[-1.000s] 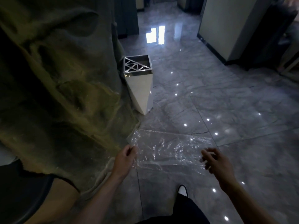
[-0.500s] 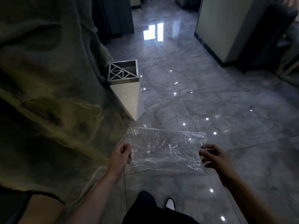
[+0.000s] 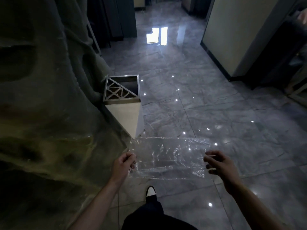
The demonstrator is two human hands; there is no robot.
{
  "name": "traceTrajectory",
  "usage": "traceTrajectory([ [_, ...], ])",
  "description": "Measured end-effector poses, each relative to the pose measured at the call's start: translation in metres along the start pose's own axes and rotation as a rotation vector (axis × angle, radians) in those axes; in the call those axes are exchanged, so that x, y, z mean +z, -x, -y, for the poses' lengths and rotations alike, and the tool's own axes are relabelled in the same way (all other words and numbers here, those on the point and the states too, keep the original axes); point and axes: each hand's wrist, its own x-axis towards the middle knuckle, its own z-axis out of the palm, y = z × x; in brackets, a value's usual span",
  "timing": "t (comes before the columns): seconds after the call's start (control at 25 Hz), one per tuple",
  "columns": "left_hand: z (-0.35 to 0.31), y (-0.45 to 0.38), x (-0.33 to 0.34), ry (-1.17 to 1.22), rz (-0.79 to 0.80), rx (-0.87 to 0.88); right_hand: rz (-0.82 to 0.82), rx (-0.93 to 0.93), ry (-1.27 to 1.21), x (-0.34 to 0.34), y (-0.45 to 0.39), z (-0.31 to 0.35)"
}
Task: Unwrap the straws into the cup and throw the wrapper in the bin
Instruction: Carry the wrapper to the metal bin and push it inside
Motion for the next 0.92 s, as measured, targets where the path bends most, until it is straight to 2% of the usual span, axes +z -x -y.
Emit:
traceTrajectory([
  [0.44,-0.063,-0.159,0.009,-0.035,0.038,0.019,-0.033,-0.01,-0.026,0.04,-0.137,0.075],
  [0.64,-0.085,-0.215,0.039,-0.048,0.018,-0.011,0.005,0.002,-0.029,0.028,-0.215,0.094],
  [0.92,-0.134,-0.291,0.122,-0.086,-0.085,-0.029,0.086,-0.008,-0.024,-0.019,-0.35,0.14],
])
